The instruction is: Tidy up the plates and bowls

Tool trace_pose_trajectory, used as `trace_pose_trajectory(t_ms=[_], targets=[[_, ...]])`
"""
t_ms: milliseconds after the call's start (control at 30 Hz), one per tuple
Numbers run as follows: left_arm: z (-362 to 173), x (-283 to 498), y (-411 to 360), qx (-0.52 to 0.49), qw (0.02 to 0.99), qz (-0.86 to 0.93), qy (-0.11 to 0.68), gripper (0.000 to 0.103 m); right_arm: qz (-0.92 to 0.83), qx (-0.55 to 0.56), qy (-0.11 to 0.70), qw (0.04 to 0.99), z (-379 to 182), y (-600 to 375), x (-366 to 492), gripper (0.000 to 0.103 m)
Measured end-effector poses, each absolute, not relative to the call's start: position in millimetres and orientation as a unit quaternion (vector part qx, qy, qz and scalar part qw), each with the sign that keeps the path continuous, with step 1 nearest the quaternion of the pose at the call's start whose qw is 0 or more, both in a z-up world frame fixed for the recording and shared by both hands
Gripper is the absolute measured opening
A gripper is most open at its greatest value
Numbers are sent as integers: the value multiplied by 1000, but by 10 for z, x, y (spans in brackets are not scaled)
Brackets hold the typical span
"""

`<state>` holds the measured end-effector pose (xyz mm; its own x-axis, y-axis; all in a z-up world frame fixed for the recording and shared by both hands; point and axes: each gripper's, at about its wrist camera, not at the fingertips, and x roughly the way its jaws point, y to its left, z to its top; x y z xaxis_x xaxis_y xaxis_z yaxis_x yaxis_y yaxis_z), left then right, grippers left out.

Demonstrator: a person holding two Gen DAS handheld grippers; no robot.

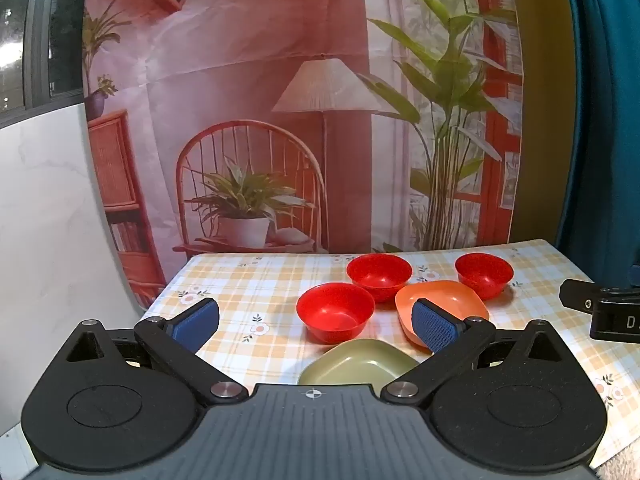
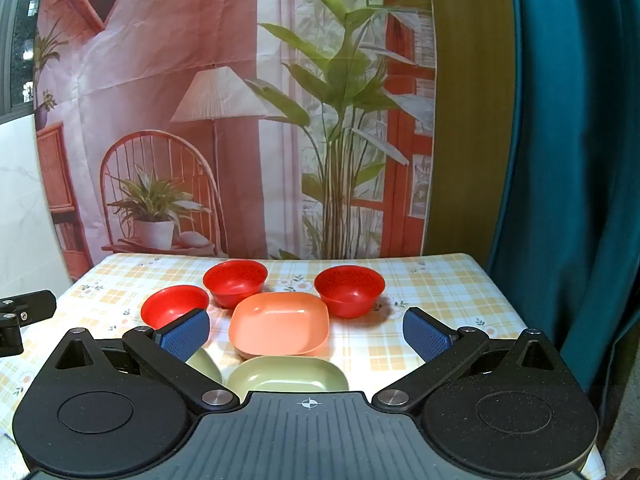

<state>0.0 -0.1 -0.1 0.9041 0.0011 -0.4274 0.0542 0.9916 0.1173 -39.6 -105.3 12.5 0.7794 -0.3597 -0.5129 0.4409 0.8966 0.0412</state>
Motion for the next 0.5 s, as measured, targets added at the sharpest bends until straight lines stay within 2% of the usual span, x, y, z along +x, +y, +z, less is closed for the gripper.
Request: trace_pose_trajectory(t_ms=[500], targets=[[1,7,3,60,973,-14,223,103,-214,79,256,939,118,-1059,-396,103]])
